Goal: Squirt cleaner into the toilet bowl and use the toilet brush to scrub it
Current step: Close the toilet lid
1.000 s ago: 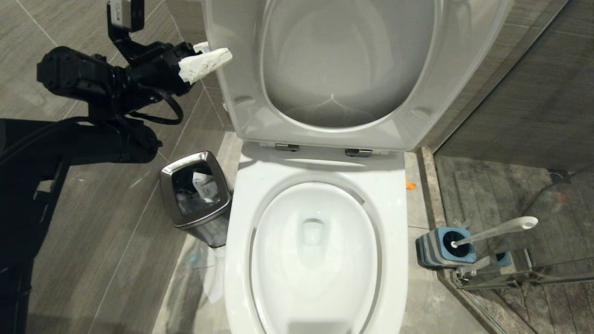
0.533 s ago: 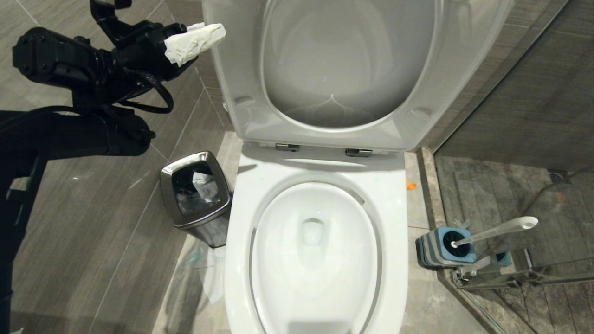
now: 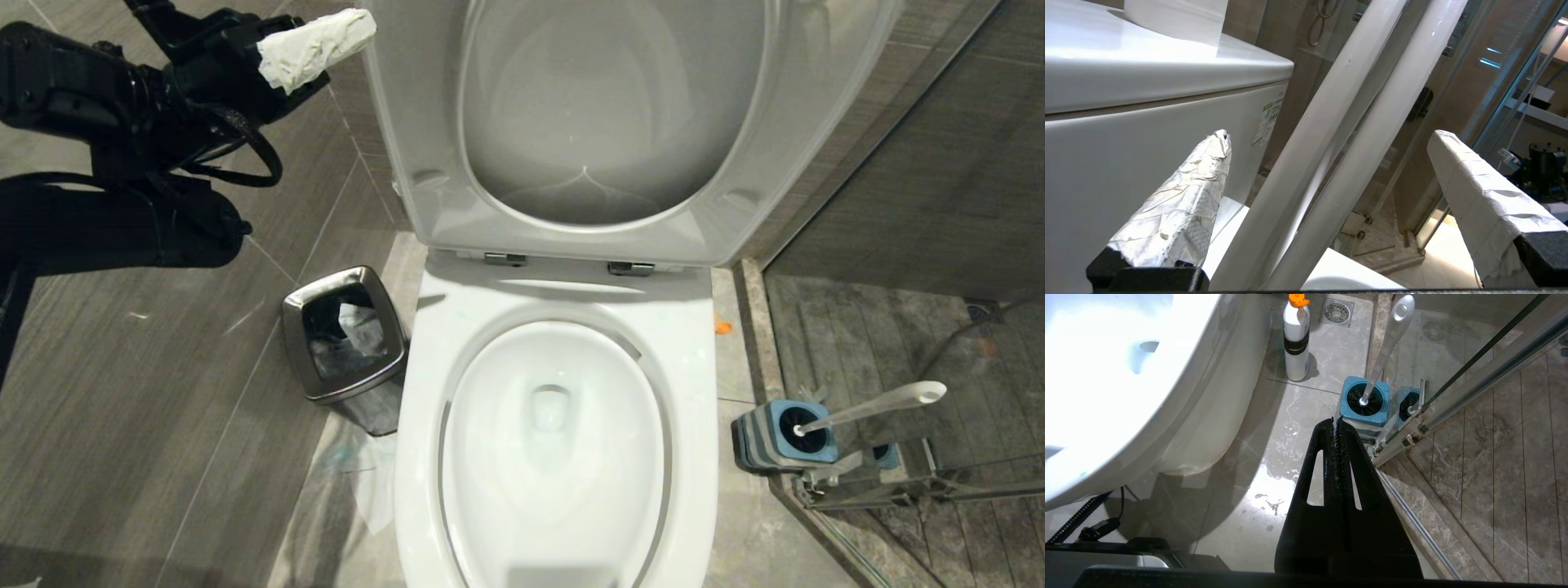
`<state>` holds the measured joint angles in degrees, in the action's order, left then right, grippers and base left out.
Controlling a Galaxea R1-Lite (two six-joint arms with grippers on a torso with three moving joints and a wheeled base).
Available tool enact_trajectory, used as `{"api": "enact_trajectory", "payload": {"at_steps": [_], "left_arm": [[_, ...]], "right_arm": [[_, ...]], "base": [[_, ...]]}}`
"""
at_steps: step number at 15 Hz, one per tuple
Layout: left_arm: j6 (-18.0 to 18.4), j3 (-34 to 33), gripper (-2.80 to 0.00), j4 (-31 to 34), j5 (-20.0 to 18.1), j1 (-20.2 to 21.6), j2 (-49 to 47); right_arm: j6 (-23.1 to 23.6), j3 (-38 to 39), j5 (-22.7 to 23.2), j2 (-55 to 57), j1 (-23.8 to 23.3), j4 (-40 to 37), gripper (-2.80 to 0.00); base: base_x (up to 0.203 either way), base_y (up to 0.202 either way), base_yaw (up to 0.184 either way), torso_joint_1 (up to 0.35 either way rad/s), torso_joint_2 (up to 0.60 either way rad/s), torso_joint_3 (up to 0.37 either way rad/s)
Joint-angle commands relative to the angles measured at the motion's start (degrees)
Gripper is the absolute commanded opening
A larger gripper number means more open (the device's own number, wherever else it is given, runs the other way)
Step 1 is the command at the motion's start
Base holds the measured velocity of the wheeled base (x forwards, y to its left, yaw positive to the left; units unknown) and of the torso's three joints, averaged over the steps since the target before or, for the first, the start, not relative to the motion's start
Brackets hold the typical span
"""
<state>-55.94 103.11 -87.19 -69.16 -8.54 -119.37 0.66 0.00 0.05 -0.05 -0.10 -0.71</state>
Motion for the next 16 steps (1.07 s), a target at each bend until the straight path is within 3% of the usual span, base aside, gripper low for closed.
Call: {"api": "enact_trajectory", "payload": {"at_steps": [1, 9, 16], "left_arm": [[0.0, 0.1, 0.0, -0.5, -0.3, 0.8, 0.4], [-0.5, 0.3, 0.0, -0.5, 0.1, 5.6, 1.5], [-5.8, 0.3, 0.0, -0.5, 1.8, 9.1, 5.5]], "right_arm": [[0.0, 0.0, 0.0, 0.0, 0.0, 0.0, -2.8], [0.0, 0.0, 0.0, 0.0, 0.0, 0.0, -2.8], [0.0, 0.0, 0.0, 0.0, 0.0, 0.0, -2.8]], "base": [[0.0, 0.0, 0.0, 0.0, 0.0, 0.0], [0.0, 0.0, 0.0, 0.0, 0.0, 0.0], [0.0, 0.0, 0.0, 0.0, 0.0, 0.0]]}}
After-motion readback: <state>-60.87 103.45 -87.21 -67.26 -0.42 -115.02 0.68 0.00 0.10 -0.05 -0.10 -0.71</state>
